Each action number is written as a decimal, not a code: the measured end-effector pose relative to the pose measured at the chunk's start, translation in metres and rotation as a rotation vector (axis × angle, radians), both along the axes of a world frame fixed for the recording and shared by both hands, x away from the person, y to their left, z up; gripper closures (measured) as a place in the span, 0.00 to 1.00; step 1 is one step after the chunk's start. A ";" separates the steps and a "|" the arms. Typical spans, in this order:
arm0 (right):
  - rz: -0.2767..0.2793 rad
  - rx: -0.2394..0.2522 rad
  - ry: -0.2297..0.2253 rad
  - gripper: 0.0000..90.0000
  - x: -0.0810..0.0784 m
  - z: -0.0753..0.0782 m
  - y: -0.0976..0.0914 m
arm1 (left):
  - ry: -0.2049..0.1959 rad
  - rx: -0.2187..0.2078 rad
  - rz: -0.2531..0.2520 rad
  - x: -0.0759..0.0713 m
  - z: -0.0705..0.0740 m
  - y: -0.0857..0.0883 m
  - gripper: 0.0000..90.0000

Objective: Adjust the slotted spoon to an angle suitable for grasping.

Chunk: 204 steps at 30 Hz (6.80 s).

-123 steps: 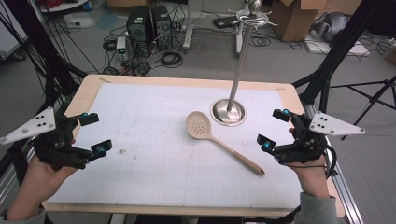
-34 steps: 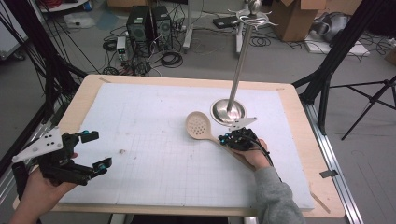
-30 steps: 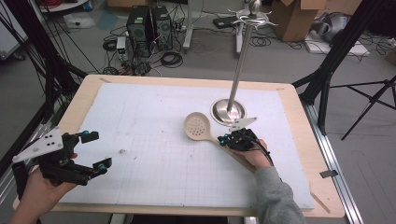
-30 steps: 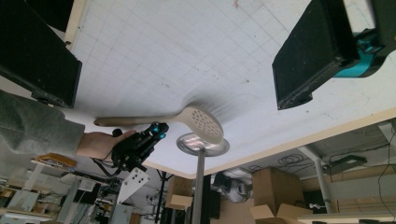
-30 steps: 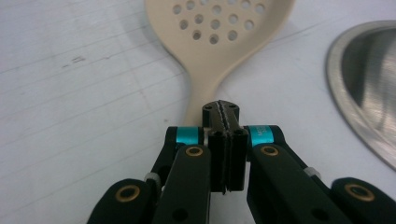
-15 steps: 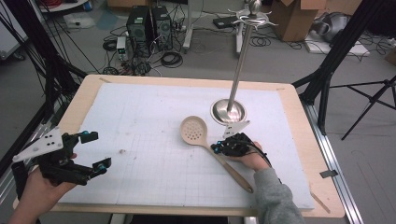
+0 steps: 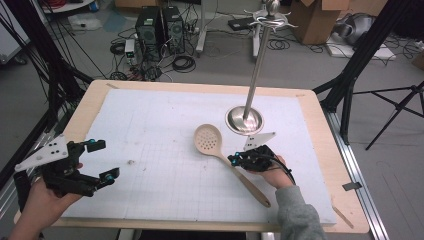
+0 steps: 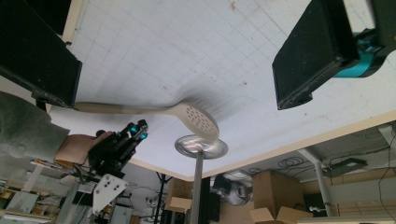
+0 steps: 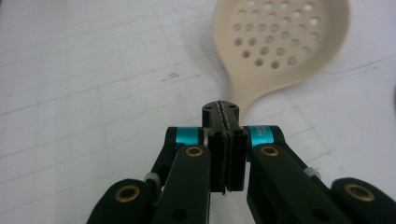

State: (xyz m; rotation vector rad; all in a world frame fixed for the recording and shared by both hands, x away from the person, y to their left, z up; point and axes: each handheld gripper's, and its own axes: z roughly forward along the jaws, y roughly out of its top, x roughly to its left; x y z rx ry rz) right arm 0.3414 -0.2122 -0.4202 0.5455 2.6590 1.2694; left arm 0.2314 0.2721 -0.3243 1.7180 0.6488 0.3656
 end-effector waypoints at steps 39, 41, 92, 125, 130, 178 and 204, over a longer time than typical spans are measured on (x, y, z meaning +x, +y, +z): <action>-0.203 -0.158 0.021 1.00 -0.025 -0.016 -0.065 | 0.020 0.011 -0.045 0.015 -0.005 -0.017 0.02; -0.213 -0.155 0.018 1.00 -0.024 -0.017 -0.066 | 0.020 0.010 -0.045 0.014 -0.005 -0.017 0.02; -0.359 -0.020 0.027 1.00 0.045 -0.026 0.016 | 0.001 0.009 0.030 -0.009 -0.008 0.012 0.02; -0.135 -0.024 0.073 1.00 -0.022 -0.026 -0.011 | 0.009 -0.001 -0.024 0.011 -0.004 -0.005 0.02; -0.136 -0.025 0.074 1.00 -0.033 -0.026 -0.015 | 0.005 -0.009 -0.031 0.012 -0.002 -0.007 0.02; -0.595 0.044 0.039 1.00 -0.034 -0.027 -0.136 | 0.021 0.016 -0.052 0.016 -0.008 -0.012 0.02; -0.396 0.105 -0.012 1.00 -0.014 0.001 -0.049 | 0.025 -0.001 -0.006 0.003 -0.008 0.008 0.02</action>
